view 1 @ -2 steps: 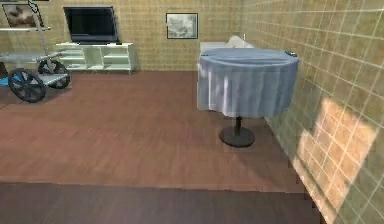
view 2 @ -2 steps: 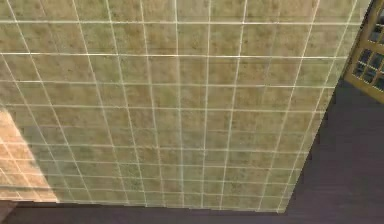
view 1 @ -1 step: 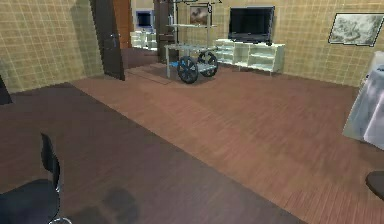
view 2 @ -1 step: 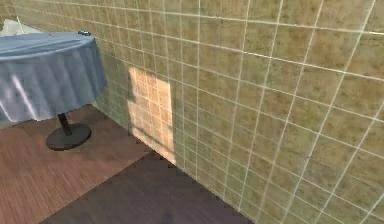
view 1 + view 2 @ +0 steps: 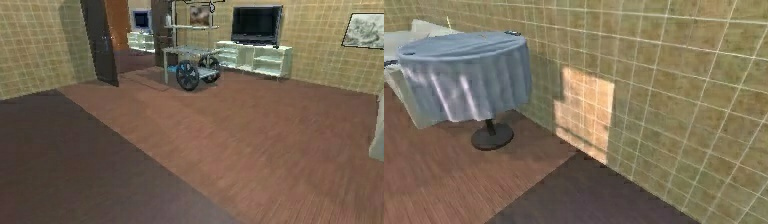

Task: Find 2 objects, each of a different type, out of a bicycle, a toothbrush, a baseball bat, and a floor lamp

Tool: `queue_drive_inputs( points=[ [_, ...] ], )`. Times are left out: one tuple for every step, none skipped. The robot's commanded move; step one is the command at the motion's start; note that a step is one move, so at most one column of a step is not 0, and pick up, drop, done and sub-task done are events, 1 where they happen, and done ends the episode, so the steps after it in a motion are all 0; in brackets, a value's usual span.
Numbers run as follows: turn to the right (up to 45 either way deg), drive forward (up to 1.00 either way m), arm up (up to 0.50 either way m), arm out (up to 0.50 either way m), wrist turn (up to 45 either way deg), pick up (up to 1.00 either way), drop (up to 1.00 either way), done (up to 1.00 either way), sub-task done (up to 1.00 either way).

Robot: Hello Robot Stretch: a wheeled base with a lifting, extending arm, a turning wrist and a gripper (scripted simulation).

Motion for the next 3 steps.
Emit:
queue_drive_inputs(
  points=[
    [-15.0,0.0,0.0,0.0,0.0,0.0,0.0,0.0,0.0],
    [0.0,1.0,0.0,0.0,0.0,0.0,0.0,0.0,0.0],
    [0.0,1.0,0.0,0.0,0.0,0.0,0.0,0.0,0.0]
  ],
)
